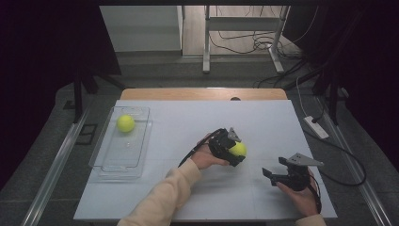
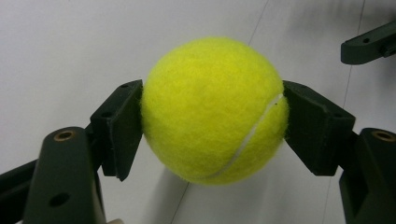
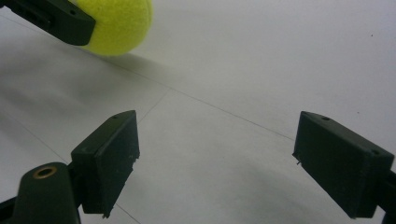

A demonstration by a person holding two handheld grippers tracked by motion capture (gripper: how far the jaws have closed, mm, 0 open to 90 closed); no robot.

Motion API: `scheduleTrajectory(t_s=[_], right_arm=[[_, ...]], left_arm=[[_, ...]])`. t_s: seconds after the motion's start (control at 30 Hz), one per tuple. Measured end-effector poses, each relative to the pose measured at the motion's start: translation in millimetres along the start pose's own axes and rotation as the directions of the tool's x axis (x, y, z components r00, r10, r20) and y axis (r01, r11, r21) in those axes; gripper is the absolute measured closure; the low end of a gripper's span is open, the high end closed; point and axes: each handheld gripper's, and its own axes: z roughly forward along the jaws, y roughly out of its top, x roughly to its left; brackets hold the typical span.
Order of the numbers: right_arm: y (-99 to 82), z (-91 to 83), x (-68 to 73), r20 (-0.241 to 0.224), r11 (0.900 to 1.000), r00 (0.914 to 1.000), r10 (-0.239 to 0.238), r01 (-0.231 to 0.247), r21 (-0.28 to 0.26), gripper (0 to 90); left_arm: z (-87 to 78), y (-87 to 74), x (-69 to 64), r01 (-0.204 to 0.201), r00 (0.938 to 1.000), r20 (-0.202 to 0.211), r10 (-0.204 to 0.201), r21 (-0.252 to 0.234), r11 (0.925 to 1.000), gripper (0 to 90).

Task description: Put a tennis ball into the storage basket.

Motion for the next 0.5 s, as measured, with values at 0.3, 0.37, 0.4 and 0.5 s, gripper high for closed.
scheduleTrajectory(t_s=[0.3, 0.37, 0.4, 0.5], right_arm=[[0.1, 0.0, 0.1, 0.0, 1.0, 1.0, 0.0, 0.0, 0.0, 14.4], [0.1, 0.0, 0.1, 0.0, 1.0, 1.0, 0.0, 0.0, -0.001, 14.4], [0.1, 0.0, 0.2, 0.0, 1.0, 1.0, 0.001, -0.001, -0.001, 14.4], [0.1, -0.1, 0.3, -0.001, 1.0, 1.0, -0.001, 0.001, -0.001, 14.4]], left_arm=[[-9.7, -1.8, 3.3, 0.007, 0.9998, -0.016, -0.008, -0.023, 0.9997, 27.1], [-10.3, -2.0, 3.4, 0.01, 0.9998, -0.017, -0.011, -0.024, 0.9996, 27.1], [-12.0, -2.4, 4.0, 0.01, 0.9997, -0.02, -0.011, -0.028, 0.9996, 27.1], [-15.1, -2.7, 4.5, 0.014, 0.9996, -0.024, -0.014, -0.035, 0.9993, 27.1]])
